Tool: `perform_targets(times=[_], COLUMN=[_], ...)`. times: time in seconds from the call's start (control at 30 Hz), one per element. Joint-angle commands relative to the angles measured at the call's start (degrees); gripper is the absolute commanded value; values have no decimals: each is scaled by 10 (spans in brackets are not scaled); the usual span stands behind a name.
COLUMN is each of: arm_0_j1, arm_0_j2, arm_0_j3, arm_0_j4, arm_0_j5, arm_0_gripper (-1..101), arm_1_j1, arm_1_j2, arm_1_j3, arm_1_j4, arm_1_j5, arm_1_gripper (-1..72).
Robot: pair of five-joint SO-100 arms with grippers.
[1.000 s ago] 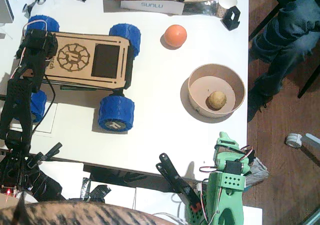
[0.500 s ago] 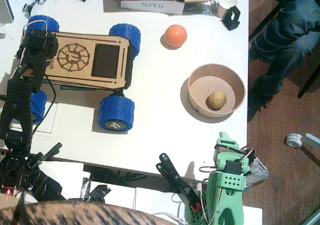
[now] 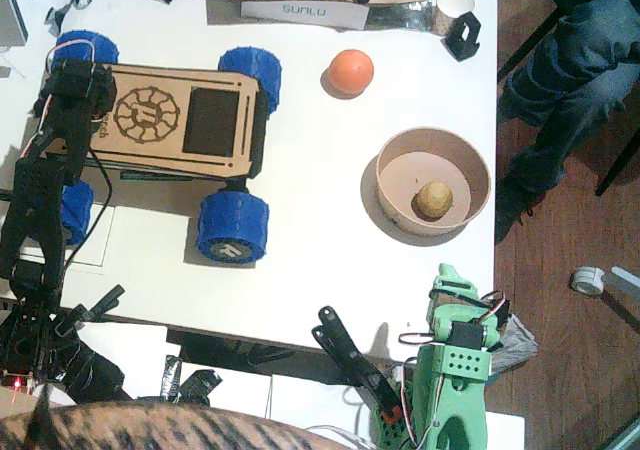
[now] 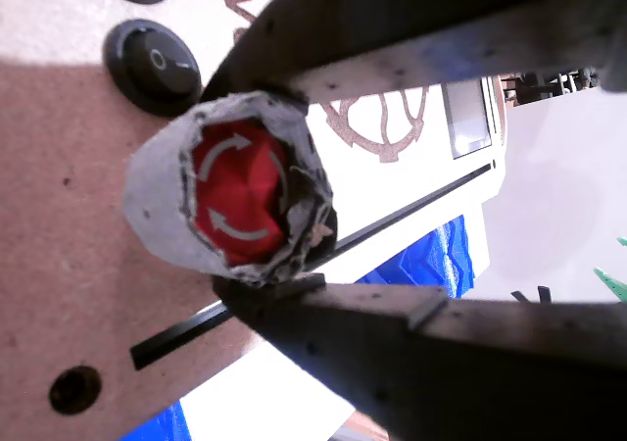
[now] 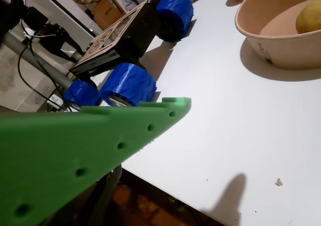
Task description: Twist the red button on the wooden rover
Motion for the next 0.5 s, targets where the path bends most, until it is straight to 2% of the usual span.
perform_targets(times=[0.0, 0.17, 0.47], arm_0_j1=[4, 9, 14], arm_0_j2=[11, 23, 46], arm_0_j3=[-8, -8, -8], arm_0_j4=[8, 30, 52], arm_0_j5=[8, 13, 105], arm_0_gripper=[0, 0, 0], arm_1_j1=[3, 3, 3], arm_1_j2=[-3, -3, -3], arm_1_j3=[-4, -4, -4], arm_1_j4=[-3, -3, -3], arm_1_j5=[0, 0, 0], arm_1_gripper=[204, 204, 204])
